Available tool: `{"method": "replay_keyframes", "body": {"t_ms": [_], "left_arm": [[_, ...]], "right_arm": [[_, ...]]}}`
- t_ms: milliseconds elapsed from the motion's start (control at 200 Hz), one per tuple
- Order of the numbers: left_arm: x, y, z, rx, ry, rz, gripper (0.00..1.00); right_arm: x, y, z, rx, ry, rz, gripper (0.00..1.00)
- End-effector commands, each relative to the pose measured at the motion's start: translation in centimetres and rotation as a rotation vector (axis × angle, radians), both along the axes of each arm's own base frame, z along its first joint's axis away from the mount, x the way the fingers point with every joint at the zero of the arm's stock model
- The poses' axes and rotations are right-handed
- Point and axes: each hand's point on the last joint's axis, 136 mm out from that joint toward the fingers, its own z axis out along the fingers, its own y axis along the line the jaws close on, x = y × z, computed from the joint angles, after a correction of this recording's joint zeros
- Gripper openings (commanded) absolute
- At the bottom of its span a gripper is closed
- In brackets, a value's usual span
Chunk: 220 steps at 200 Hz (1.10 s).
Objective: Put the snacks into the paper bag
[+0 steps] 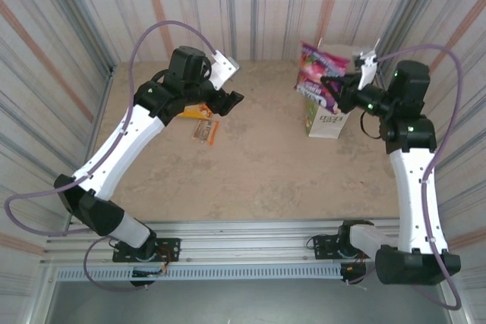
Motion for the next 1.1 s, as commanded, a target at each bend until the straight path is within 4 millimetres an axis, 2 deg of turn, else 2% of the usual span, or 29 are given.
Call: {"method": "replay_keyframes", "body": {"t_ms": [0, 195, 416, 436, 531, 842, 1097], "left_arm": [[0.6, 0.4, -1.3, -0.035, 0.075, 0.065, 0.81], [1.4, 0.6, -2.6, -0.035, 0.116, 0.077, 0.81], [2.6, 0.6, -3.1, -0.051, 0.152, 0.070, 0.81], [2.7, 0.6, -3.2, -0.051, 0.156, 0.070, 0.81], [3.2, 0.9, -3.6, -0.036, 0.168, 0.076, 0.81], [3.9, 1.7, -5.8, 0.007, 0.232, 0.088, 0.80], [4.1, 2.3, -6.8, 0.027, 0.259, 0.089, 0.80]], "right_arm": [[1.9, -3.1, 1.6, 0.036, 0.036, -0.161, 0.03], [5.4, -6.4, 2.8, 0.025, 0.044, -0.289, 0.04], [9.4, -8.9, 0.6, -0.003, 0.179, -0.390, 0.04], [9.6, -9.1, 1.0, -0.008, 0.181, -0.403, 0.04], [10.8, -10.1, -0.8, -0.056, 0.270, -0.462, 0.04], [13.6, -10.2, -6.7, -0.311, 0.490, -0.549, 0.05], [13.6, -11.2, -10.3, -0.475, 0.657, -0.625, 0.05]]}}
